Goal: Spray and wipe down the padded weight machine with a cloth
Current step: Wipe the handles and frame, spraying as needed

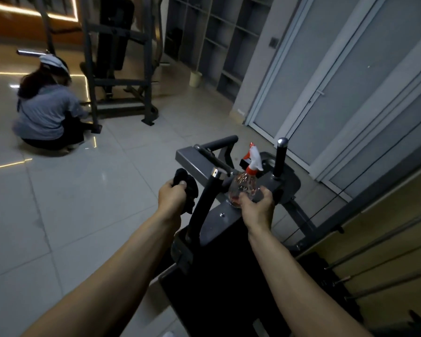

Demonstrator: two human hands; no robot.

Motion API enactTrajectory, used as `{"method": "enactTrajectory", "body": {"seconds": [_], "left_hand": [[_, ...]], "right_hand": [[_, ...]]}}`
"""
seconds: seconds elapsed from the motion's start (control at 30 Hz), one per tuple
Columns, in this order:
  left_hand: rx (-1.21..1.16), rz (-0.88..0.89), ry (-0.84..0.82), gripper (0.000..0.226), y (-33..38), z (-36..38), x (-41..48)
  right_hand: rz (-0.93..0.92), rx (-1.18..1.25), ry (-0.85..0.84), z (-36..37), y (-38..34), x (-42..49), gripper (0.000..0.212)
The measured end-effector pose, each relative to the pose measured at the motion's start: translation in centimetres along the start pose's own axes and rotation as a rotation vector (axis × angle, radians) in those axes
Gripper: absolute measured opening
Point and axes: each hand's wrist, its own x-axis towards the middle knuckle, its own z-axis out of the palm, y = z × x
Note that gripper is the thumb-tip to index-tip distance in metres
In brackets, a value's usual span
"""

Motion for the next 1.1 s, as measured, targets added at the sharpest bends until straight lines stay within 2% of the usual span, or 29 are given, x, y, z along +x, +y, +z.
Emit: {"method": "enactTrajectory", "body": {"seconds": [0.07, 0.13, 0.17, 0.27, 0.3, 0.47, 0.63, 0.73, 0.83, 0.93, 1.1], "left_hand": [[0.054, 0.01, -0.056, 0.015, 0.9, 1.4, 1.6], [0.102, 0.005, -0.105, 0.016, 1.8, 2.7, 2.9], [0.126, 0.01, -0.13, 0.017, 2.4, 3.3, 3.7], [0.182, 0.005, -0.191, 0.013, 3.4, 4.3, 5.1], [0.197, 0.001, -0.205, 0.013, 3.9, 4.6, 6.0], [0.205, 0.005, -0.273, 0.018, 5.5, 4.1, 8.0], [0.167, 0.071, -0.357, 0.015, 9.9, 1.9, 9.8], [0.13, 0.091, -0.428, 0.012, 12.4, -1.8, 10.4], [0.116, 0.072, -0.485, 0.011, 14.2, -7.0, 11.4], [0.126, 0.041, -0.536, 0.018, 14.8, -10.4, 12.3], [0.247, -0.054, -0.593, 0.016, 13.4, -13.6, 13.2]], "right_hand": [[-0.027, 0.009, -0.023, 0.9, -0.8, 2.3, 0.089], [-0.037, 0.026, -0.049, 1.6, -1.8, 4.1, 0.092], [-0.032, 0.027, -0.039, 2.1, -2.2, 5.1, 0.084], [-0.014, -0.015, -0.039, 2.6, -3.0, 6.5, 0.032], [-0.008, -0.046, -0.035, 2.8, -3.5, 6.9, 0.024], [-0.095, -0.145, -0.052, 3.4, -6.1, 6.3, 0.044], [-0.243, -0.121, -0.076, 5.7, -14.4, 3.8, 0.037], [-0.281, -0.096, 0.026, 9.0, -18.1, 0.4, 0.04], [-0.358, -0.115, 0.246, 13.8, -19.9, -4.9, 0.028], [-0.437, -0.141, 0.324, 17.9, -18.9, -8.3, 0.021], [-0.504, -0.215, 0.414, 21.5, -14.3, -11.8, 0.015]]}}
